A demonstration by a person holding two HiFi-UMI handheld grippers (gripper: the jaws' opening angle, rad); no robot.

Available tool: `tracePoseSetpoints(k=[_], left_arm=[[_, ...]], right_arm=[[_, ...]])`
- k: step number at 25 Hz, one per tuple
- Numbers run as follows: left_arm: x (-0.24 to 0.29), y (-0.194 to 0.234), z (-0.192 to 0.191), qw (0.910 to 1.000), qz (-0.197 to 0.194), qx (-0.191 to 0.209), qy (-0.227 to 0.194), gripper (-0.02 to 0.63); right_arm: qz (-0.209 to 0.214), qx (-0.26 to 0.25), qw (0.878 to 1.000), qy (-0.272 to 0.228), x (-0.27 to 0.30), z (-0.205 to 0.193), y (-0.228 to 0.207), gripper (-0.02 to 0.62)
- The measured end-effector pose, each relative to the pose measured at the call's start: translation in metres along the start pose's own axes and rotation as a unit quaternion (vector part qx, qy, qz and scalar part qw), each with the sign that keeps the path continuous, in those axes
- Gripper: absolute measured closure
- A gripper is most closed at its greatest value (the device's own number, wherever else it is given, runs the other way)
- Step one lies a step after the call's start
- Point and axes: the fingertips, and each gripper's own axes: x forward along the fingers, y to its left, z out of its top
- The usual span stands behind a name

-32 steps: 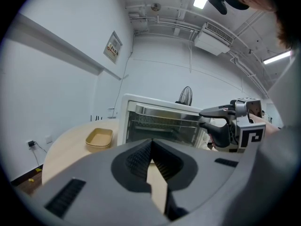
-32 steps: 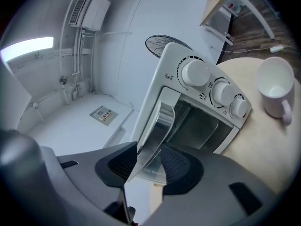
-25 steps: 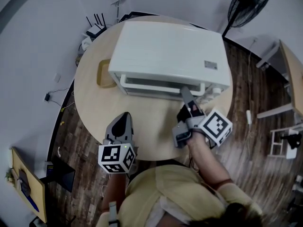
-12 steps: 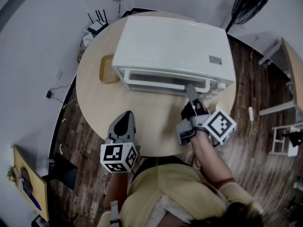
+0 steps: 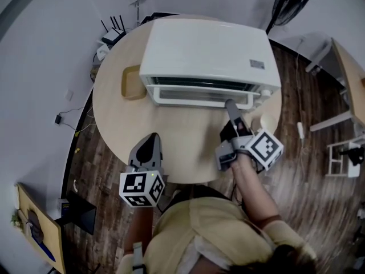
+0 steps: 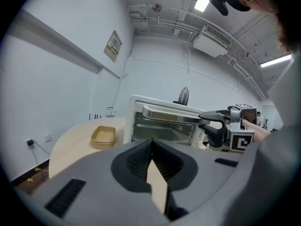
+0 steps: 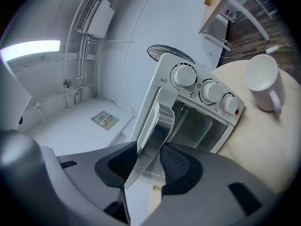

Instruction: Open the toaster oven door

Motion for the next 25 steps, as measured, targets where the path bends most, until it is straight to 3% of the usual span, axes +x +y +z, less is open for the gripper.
tracePoseSetpoints(k=[25], left_arm=[[-0.036,-0.009,-0.018,0.9989,-0.045,0.011,0.007,0.604]], right_arm=[[-0.058,-0.016,0.998,-0.021,-0.061,-0.044,-0.024,0.445]])
